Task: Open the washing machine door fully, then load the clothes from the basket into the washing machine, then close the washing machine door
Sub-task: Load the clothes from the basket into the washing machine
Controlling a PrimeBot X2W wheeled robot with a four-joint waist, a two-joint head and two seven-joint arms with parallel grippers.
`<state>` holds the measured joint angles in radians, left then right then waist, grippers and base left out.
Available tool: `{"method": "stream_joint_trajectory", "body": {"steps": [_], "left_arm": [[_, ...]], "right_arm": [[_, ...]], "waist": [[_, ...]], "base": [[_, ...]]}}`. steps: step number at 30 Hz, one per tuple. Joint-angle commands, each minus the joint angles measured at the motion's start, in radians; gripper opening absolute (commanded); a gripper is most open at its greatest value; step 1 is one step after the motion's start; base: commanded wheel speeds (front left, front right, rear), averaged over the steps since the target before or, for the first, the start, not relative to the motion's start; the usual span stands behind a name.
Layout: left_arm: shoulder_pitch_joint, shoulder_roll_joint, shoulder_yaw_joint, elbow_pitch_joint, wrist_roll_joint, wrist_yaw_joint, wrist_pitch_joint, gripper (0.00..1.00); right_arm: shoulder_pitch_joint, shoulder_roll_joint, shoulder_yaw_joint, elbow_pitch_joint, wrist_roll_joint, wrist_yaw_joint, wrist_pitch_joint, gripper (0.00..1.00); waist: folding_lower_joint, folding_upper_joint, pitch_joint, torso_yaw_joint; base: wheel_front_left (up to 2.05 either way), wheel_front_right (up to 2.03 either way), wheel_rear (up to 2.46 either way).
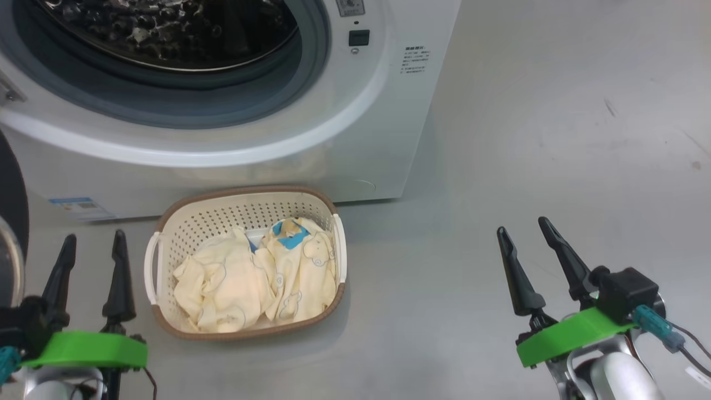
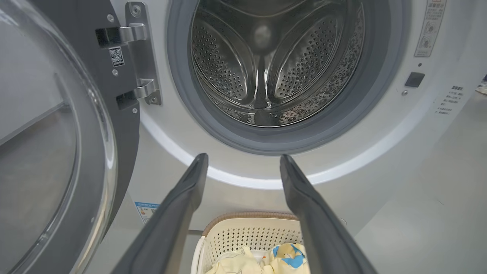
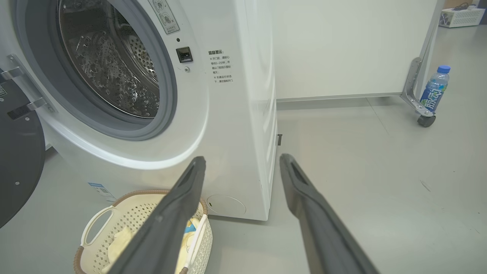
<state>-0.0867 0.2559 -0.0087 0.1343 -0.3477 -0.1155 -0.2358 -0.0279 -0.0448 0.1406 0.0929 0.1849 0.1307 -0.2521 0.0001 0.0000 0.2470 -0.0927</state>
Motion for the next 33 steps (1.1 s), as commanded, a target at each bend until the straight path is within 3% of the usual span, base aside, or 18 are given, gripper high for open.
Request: {"method": "stream_joint_trajectory", "body": {"steps": [1, 17, 33], "left_arm": [[-0.057, 0.039, 0.027, -0.014, -0.007, -0.004, 0.0, 1.0], [-0.268, 0.133, -0.061, 0.184, -0.058, -0.015, -0.018, 1.0], [-0.421, 0.209, -0.185, 0.276, -0.162, -0.015, -0.026, 1.0]], "right_arm": [[-0.039, -0.005, 0.025, -0.041, 0.006, 0.0, -0.01, 1.0], [-0.102, -0.005, 0.052, -0.106, 0.003, 0.0, -0.01, 1.0], [-0.155, -0.005, 0.061, -0.121, -0.003, 0.0, -0.01, 1.0]], "waist": [[-0.0001, 0.0, 0.029, -0.015], [-0.0001, 0.0, 0.22, -0.082], [-0.0001, 0.0, 0.463, -0.067]], "base": [[0.0, 0.0, 0.0], [0.0, 0.0, 0.0], [0.0, 0.0, 0.0]]}}
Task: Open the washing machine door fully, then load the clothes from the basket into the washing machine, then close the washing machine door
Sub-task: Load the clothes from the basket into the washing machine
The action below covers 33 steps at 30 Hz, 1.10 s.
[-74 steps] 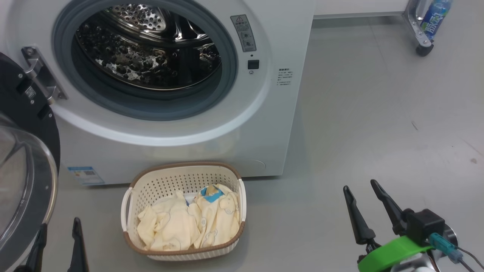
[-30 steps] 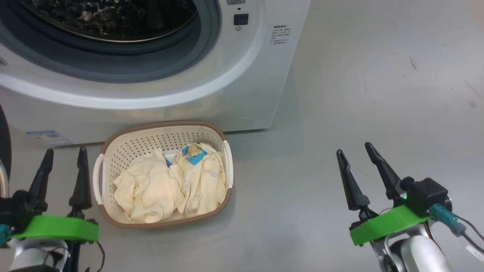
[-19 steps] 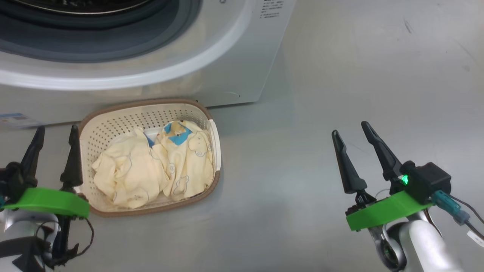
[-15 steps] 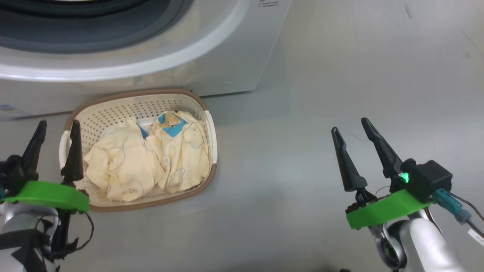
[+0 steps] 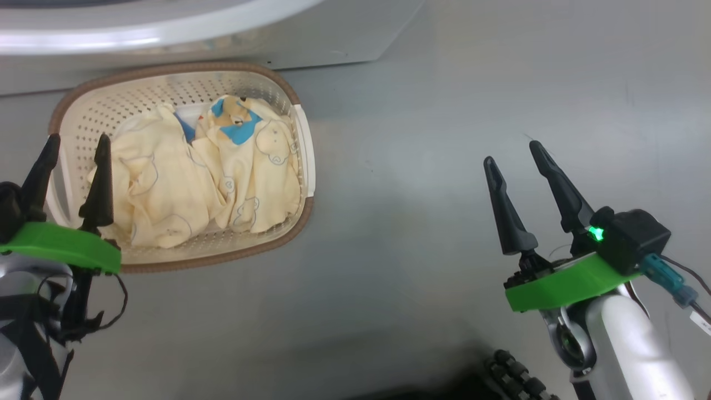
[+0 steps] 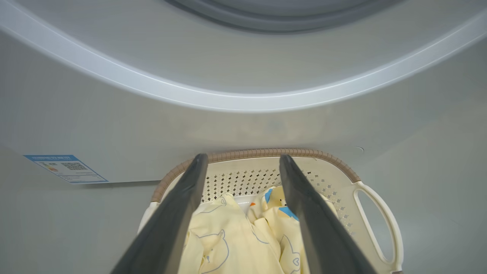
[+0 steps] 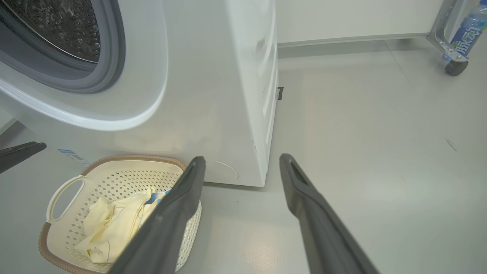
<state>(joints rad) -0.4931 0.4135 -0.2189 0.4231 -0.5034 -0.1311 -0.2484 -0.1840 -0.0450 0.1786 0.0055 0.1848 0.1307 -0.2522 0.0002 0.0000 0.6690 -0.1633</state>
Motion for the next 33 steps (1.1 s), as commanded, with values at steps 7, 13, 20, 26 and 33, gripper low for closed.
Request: {"method": "stream_joint_trajectory", "body": {"steps": [7, 13, 20, 26, 33], "left_arm": [[-0.104, 0.102, -0.076, 0.073, -0.02, 0.0, -0.013, 1.0], [-0.18, 0.108, -0.171, 0.166, -0.031, 0.0, -0.013, 1.0], [-0.241, 0.095, -0.268, 0.281, 0.002, 0.0, 0.01, 1.0], [-0.302, 0.075, -0.327, 0.398, 0.043, 0.0, 0.051, 1.0], [-0.384, 0.062, -0.38, 0.506, 0.088, 0.004, 0.106, 1.0]], "right_arm": [[-0.013, -0.005, 0.039, -0.048, 0.007, 0.0, -0.01, 1.0], [-0.021, -0.005, 0.055, -0.051, 0.022, 0.0, -0.01, 1.0], [-0.024, -0.005, 0.062, -0.049, 0.034, 0.0, -0.01, 1.0], [-0.026, -0.005, 0.072, -0.055, 0.046, 0.0, -0.01, 1.0], [-0.025, -0.005, 0.08, -0.06, 0.06, 0.0, -0.01, 1.0]], "waist": [[-0.0002, 0.0, 0.129, -0.01], [-0.0002, 0.0, 0.156, -0.028], [-0.0002, 0.0, 0.166, -0.04], [-0.0002, 0.0, 0.181, -0.055], [-0.0002, 0.0, 0.216, -0.067]], "base": [[0.0, 0.0, 0.0], [0.0, 0.0, 0.0], [0.0, 0.0, 0.0], [0.0, 0.0, 0.0], [0.0, 0.0, 0.0]]}}
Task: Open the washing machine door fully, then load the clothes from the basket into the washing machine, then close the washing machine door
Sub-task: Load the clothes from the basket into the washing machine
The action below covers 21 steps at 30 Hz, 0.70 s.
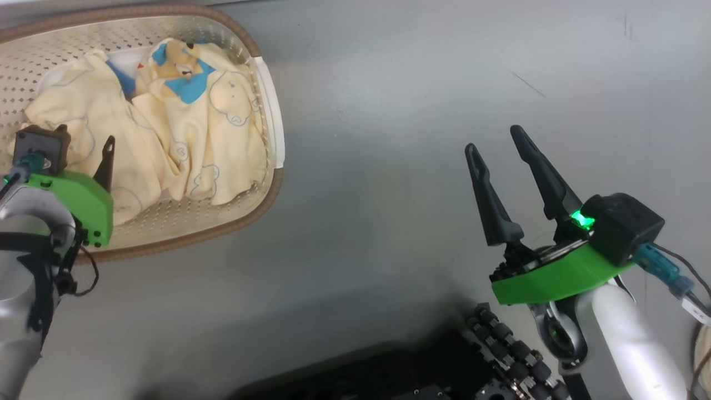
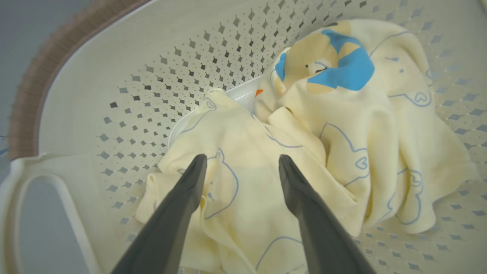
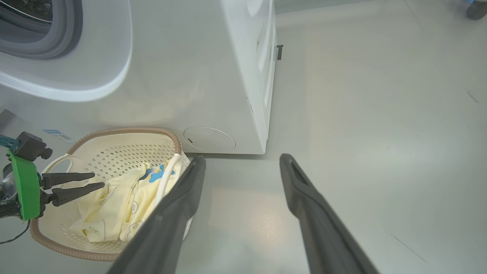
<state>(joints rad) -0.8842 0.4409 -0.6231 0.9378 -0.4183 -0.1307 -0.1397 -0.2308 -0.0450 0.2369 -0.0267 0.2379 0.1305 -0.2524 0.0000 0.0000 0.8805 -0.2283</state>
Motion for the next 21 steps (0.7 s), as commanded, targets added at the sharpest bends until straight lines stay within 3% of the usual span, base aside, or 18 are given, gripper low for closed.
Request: {"method": "stream_joint_trajectory", "body": {"steps": [1, 21], "left_arm": [[-0.005, 0.034, 0.016, 0.005, 0.012, 0.006, 0.009, 1.0], [-0.11, 0.013, -0.118, 0.174, 0.124, 0.044, 0.156, 1.0]], "right_arm": [[0.02, -0.005, 0.024, -0.028, 0.01, 0.0, -0.009, 1.0], [0.023, -0.005, 0.071, -0.035, 0.061, 0.0, -0.009, 1.0]], "waist": [[0.0, 0.0, 0.01, -0.004], [0.0, 0.0, 0.055, -0.058]], "base": [[0.0, 0.0, 0.0], [0.0, 0.0, 0.0]]}}
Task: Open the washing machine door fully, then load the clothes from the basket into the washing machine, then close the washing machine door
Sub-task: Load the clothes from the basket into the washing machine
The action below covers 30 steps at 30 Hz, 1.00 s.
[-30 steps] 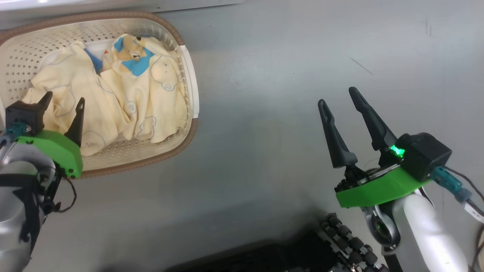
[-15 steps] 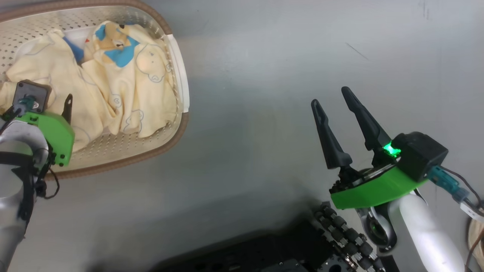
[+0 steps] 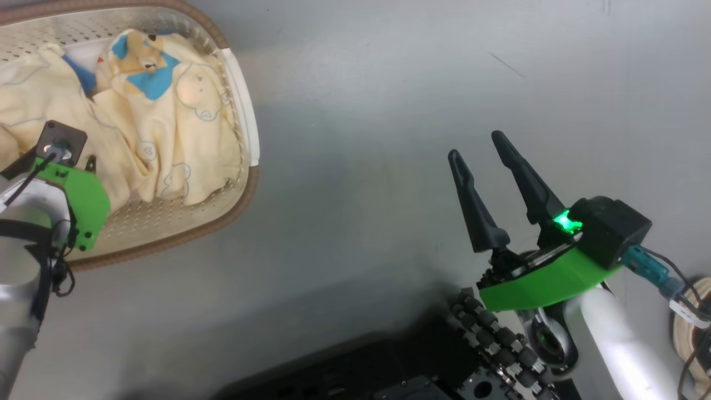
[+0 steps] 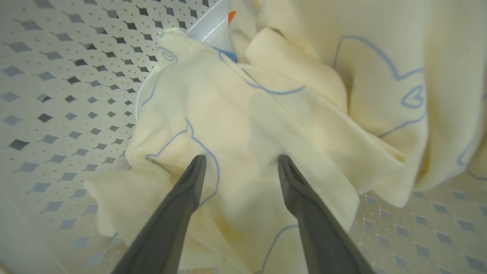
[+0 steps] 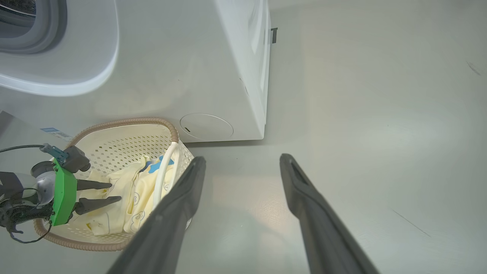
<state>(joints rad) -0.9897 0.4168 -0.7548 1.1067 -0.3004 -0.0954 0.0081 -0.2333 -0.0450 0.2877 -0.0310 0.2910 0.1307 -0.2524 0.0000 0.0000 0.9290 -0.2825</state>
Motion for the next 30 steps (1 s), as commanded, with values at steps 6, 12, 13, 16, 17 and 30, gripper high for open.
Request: {"method": "stream_joint_trajectory", "body": {"steps": [6, 12, 13, 16, 17, 30], "left_arm": [[-0.031, 0.049, 0.008, 0.035, 0.006, 0.022, 0.032, 1.0], [-0.034, 0.059, 0.004, 0.064, -0.001, 0.022, 0.059, 1.0], [-0.033, 0.06, 0.006, 0.071, -0.005, 0.023, 0.065, 1.0], [-0.03, 0.061, 0.013, 0.087, -0.021, 0.022, 0.08, 0.82], [-0.03, 0.061, 0.016, 0.09, -0.027, 0.021, 0.081, 0.51], [0.0, 0.041, 0.008, 0.076, -0.054, 0.001, -0.027, 0.0]], "right_arm": [[0.034, -0.005, 0.028, -0.038, 0.018, 0.0, -0.009, 1.0], [0.042, -0.005, 0.037, -0.045, 0.024, 0.0, -0.009, 1.0], [0.043, -0.005, 0.038, -0.047, 0.025, 0.0, -0.009, 1.0], [0.047, -0.005, 0.042, -0.052, 0.027, 0.0, -0.009, 1.0], [0.048, -0.005, 0.042, -0.053, 0.027, 0.0, -0.009, 1.0], [0.043, -0.005, 0.007, -0.049, 0.016, 0.0, -0.009, 1.0]], "waist": [[0.0, 0.0, 0.03, -0.02], [0.0, 0.0, 0.041, -0.035], [0.0, 0.0, 0.042, -0.038], [0.0, 0.0, 0.046, -0.045], [0.0, 0.0, 0.047, -0.047], [0.0, 0.0, -0.022, -0.029]], "base": [[0.0, 0.0, 0.0], [0.0, 0.0, 0.0], [0.0, 0.0, 0.0], [0.0, 0.0, 0.0], [0.0, 0.0, 0.0], [0.0, 0.0, 0.0]]}}
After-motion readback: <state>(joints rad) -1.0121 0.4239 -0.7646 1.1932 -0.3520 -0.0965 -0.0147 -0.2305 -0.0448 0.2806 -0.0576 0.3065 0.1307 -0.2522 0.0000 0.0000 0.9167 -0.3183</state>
